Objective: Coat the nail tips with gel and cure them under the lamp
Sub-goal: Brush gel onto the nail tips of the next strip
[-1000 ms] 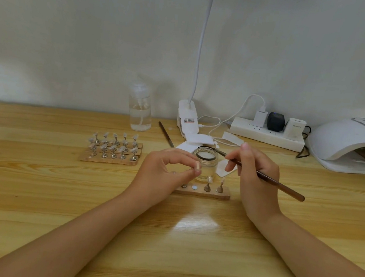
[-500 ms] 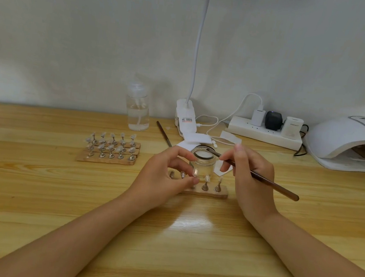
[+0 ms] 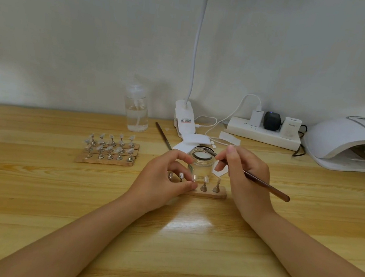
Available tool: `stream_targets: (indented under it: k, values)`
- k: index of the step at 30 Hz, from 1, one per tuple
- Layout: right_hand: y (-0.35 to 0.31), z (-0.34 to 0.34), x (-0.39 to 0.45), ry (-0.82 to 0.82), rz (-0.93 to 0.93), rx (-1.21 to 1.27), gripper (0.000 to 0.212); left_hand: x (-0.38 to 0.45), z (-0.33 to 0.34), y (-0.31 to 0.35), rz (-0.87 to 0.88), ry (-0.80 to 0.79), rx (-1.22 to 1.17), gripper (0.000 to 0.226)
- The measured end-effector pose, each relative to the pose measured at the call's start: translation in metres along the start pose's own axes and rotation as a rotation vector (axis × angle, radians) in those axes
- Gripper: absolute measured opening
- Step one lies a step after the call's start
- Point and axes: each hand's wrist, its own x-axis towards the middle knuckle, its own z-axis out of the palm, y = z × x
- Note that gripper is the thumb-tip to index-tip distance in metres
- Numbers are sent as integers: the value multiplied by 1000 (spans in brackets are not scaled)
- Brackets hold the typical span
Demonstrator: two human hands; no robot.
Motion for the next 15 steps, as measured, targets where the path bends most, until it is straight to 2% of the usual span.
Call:
stream_targets:
  k: [15]
  values:
    - [2, 0, 1, -22, -83, -88, 17, 0, 0, 1, -16, 3, 15, 39]
